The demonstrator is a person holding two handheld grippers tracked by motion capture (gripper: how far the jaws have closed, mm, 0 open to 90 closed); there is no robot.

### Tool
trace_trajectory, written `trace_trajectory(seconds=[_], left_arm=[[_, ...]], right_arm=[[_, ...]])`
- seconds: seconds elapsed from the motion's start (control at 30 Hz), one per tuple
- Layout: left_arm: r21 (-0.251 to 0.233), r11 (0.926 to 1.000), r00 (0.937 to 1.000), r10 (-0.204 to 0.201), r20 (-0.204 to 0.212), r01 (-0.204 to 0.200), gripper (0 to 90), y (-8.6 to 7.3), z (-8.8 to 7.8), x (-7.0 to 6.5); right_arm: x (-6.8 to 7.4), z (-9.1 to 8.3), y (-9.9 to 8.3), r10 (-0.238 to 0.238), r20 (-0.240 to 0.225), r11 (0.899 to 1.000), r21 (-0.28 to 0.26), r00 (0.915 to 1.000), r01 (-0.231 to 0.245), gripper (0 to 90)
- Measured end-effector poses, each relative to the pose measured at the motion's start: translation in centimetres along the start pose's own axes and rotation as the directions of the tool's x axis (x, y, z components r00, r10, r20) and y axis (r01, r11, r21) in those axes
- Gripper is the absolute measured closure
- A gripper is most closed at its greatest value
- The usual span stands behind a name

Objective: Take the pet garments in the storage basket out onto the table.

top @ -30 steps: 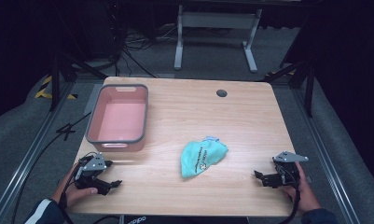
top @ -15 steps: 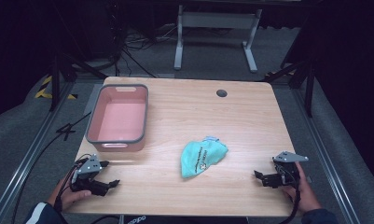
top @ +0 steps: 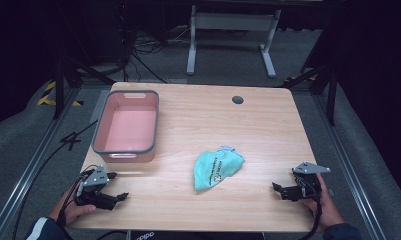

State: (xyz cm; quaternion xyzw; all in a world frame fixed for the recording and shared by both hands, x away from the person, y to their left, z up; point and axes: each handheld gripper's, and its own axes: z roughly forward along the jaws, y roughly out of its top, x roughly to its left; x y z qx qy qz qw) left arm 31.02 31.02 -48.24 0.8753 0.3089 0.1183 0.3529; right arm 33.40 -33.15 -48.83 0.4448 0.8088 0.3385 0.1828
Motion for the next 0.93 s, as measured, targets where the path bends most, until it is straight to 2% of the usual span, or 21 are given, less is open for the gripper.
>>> trace_trajectory(seconds=[0.93], left_arm=[[0.001, 1.0000, 1.0000, -0.005, 0.002, 0.005, 13.3, 0.08, 0.12, 0.02]], right_arm=[[-0.03, 0.00, 0.00, -0.002, -0.002, 1.000, 0.000, 1.0000, 0.002, 0.7]])
